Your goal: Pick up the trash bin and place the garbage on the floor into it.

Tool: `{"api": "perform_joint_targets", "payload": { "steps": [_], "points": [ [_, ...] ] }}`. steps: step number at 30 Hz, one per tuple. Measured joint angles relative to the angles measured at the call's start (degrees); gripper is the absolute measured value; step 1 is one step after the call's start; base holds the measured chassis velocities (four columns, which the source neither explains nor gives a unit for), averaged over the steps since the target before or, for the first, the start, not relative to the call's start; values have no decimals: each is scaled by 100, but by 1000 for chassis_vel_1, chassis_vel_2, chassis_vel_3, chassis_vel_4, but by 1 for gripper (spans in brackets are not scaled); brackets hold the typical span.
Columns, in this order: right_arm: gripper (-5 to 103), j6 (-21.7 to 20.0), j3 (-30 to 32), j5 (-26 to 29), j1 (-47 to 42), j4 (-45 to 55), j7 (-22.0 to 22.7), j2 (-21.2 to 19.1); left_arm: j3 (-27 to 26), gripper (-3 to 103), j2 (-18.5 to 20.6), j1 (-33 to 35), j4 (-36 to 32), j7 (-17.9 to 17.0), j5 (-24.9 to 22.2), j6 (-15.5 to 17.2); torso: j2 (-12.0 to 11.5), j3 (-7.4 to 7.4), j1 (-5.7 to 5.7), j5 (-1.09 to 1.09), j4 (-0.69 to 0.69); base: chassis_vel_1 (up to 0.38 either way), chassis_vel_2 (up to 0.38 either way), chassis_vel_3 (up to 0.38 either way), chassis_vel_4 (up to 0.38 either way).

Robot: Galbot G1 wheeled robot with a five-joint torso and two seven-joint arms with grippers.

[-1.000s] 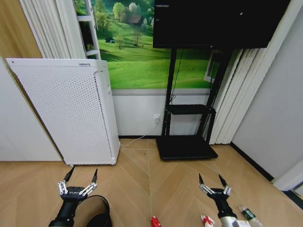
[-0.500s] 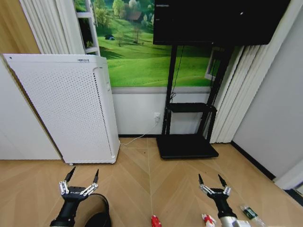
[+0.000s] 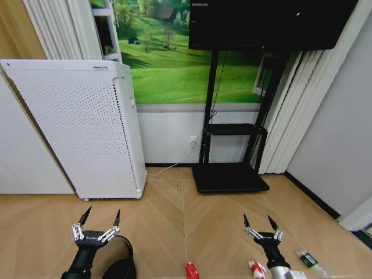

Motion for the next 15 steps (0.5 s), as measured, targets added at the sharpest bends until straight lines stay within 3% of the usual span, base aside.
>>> {"api": "perform_joint_targets", "payload": {
  "steps": [7,11,13,15],
  "points": [
    [100,0,9,7,23,-10,0,-29,-19,98,-5,21,55,-164,-53,1,7,0,-1,0,0,0,0,0,0],
    [100,-1,45,64,65,-44,0,-79,-113,99,9,133,44,-472,-174,54,19,0,-1,0,-1,0,0,0,0],
    [100,-3,75,119,101,-77,0,-116,-236,99,39,324,-62,-788,-390,393,25,0,0,0,-1,0,0,0,0],
    [100,-3,115,190,145,-136,0,-157,-336,100,121,676,-254,-1308,-1188,1039,30,0,1,-1,0,0,0,0,0]
  ]
}}
